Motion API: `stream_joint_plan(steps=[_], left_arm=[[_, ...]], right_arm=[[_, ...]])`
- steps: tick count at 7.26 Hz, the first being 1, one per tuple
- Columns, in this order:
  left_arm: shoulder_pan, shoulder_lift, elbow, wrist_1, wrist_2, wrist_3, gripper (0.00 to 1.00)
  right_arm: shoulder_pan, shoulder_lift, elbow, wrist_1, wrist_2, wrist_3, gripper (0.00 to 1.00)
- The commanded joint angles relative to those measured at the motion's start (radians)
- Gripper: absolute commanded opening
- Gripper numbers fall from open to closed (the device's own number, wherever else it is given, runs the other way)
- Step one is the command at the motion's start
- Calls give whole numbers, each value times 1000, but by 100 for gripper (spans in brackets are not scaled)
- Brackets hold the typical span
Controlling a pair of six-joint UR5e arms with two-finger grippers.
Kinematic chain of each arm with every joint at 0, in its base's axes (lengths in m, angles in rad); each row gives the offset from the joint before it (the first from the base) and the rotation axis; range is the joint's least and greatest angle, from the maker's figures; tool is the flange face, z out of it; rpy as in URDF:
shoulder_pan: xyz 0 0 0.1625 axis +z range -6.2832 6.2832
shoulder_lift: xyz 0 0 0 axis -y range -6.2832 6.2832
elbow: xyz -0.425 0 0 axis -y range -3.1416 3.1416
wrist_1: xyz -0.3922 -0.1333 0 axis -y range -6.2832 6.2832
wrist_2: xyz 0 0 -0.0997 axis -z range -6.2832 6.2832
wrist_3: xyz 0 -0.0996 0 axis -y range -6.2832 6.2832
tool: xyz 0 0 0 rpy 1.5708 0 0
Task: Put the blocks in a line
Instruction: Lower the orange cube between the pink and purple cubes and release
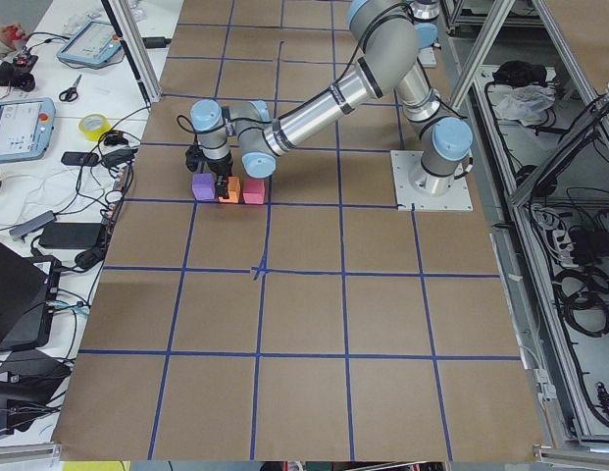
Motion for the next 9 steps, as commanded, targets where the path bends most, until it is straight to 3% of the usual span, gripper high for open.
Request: stream_joint_plan(steps=[1, 4, 5, 8, 9], left_arm=[[-3, 39, 1, -33, 3, -5, 100], [-30, 172, 13, -226, 58, -8, 100], [-65, 230, 19, -269, -7, -8, 100], [-194, 402, 19, -433, -27, -148, 100], [-239, 433, 9, -444, -21, -274, 100]], right_arm=[[0, 0, 0, 0, 0, 0, 100], [0, 0, 0, -1, 2, -1, 100], [0, 0, 0, -1, 2, 0, 100], [0, 0, 0, -1, 0, -1, 100], [0, 0, 0, -1, 0, -1, 100]])
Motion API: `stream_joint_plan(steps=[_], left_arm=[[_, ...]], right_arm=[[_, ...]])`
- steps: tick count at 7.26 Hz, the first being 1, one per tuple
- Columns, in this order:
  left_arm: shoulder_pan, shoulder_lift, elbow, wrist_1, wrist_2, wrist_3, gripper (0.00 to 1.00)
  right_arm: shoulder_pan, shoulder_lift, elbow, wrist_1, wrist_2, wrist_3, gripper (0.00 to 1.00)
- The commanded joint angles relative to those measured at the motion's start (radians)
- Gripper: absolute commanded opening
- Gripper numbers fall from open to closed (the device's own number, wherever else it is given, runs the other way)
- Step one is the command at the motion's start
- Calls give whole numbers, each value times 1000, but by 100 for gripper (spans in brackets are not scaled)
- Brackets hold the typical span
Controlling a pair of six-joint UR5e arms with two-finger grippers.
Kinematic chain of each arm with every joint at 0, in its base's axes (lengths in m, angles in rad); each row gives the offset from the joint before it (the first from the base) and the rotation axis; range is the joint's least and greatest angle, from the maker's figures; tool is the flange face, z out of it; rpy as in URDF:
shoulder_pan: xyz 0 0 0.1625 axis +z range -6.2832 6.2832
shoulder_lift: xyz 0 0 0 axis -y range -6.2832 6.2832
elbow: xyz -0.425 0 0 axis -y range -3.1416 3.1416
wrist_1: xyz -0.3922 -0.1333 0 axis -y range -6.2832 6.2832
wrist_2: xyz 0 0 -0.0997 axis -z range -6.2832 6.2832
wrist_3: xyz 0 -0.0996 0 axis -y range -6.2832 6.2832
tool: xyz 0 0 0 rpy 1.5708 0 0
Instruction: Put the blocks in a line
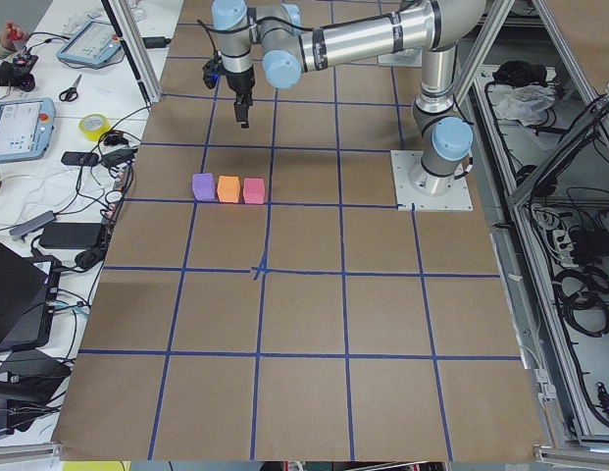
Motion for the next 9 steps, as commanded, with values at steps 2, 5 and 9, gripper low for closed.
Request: stream_joint_plan(steps=[2, 5, 9], left_arm=[[-116, 98, -1, -39, 14, -170, 100], [-138, 135, -16, -39, 4, -174, 100], [-175, 156, -35, -30, 8, -177, 100]], right_arm=[[0, 0, 0, 0, 0, 1, 100], [0, 0, 0, 2, 0, 1, 100], [0, -2, 0, 2, 0, 1, 100]])
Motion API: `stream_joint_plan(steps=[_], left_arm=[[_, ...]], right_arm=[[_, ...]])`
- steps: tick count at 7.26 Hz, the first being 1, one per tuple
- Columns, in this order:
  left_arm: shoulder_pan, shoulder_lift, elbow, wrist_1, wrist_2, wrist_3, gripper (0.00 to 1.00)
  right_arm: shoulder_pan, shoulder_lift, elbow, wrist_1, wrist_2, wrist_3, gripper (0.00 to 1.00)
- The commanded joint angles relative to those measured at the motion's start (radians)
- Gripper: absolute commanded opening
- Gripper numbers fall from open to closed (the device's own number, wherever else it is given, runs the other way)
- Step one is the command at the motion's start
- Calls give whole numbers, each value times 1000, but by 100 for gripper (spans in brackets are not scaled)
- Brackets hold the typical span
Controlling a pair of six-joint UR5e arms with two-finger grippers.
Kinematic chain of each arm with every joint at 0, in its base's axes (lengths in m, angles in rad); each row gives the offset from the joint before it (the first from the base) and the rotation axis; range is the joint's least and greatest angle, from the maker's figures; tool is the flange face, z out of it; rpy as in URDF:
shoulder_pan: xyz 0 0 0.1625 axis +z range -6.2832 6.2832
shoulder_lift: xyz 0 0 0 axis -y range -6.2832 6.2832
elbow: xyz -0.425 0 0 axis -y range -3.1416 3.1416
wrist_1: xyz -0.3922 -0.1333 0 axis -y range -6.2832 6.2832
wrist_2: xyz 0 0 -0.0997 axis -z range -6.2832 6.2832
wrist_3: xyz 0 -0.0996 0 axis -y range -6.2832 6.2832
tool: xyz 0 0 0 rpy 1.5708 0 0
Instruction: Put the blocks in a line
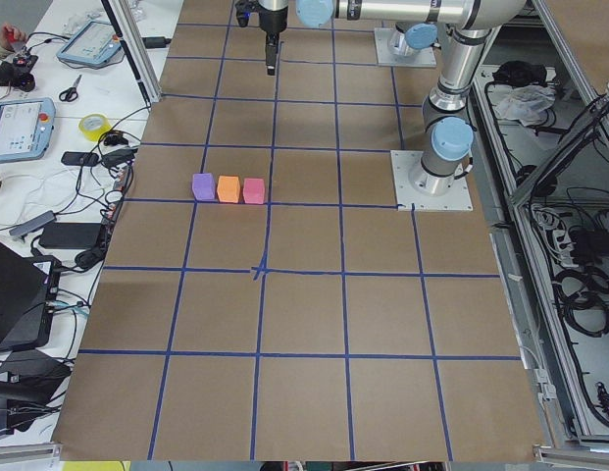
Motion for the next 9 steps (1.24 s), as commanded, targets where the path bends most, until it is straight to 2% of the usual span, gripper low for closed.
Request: stream_joint_plan(steps=[1, 9], left_arm=[[-7, 26, -4, 4, -4, -2, 100], [-7, 29, -12, 5, -15, 2, 100]], right_arm=[[0, 1, 0, 0, -2, 0, 100], [-5, -5, -3, 2, -2, -2, 100]])
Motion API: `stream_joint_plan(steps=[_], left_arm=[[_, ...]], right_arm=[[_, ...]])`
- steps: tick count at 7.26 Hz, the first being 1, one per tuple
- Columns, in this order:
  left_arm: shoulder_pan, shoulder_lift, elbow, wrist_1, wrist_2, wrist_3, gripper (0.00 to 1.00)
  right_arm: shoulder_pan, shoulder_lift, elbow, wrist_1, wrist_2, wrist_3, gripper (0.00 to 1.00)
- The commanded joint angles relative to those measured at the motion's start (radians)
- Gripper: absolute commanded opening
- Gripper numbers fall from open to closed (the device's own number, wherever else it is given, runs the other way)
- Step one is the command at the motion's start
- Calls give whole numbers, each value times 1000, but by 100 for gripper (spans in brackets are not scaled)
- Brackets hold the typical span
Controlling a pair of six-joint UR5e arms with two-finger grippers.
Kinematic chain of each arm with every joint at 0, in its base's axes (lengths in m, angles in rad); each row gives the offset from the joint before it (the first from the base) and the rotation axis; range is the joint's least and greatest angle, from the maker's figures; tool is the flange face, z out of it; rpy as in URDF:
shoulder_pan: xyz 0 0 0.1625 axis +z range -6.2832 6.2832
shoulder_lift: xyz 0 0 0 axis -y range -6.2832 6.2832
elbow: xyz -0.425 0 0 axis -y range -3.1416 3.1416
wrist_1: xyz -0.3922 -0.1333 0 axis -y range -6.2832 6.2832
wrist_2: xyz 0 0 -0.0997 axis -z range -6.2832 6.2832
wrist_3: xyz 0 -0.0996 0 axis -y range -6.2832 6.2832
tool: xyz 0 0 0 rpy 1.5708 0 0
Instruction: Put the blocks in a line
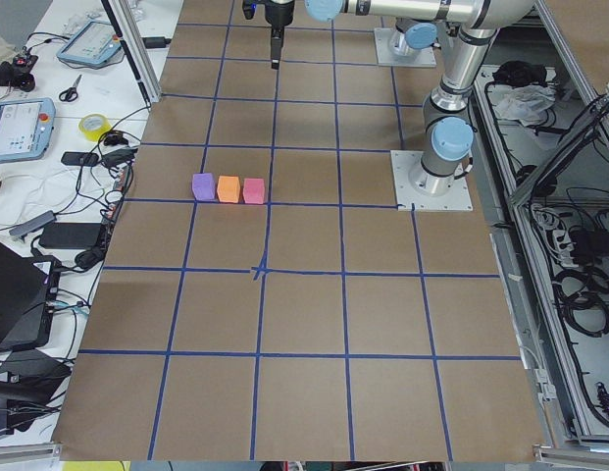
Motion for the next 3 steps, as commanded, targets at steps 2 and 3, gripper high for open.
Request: stream_joint_plan(steps=[2, 3], left_arm=[[0, 1, 1, 3, 5, 1, 100], [0, 3, 1, 3, 5, 0, 100]], right_arm=[[0, -1, -3, -1, -1, -2, 100], [0, -1, -2, -1, 1, 0, 100]])
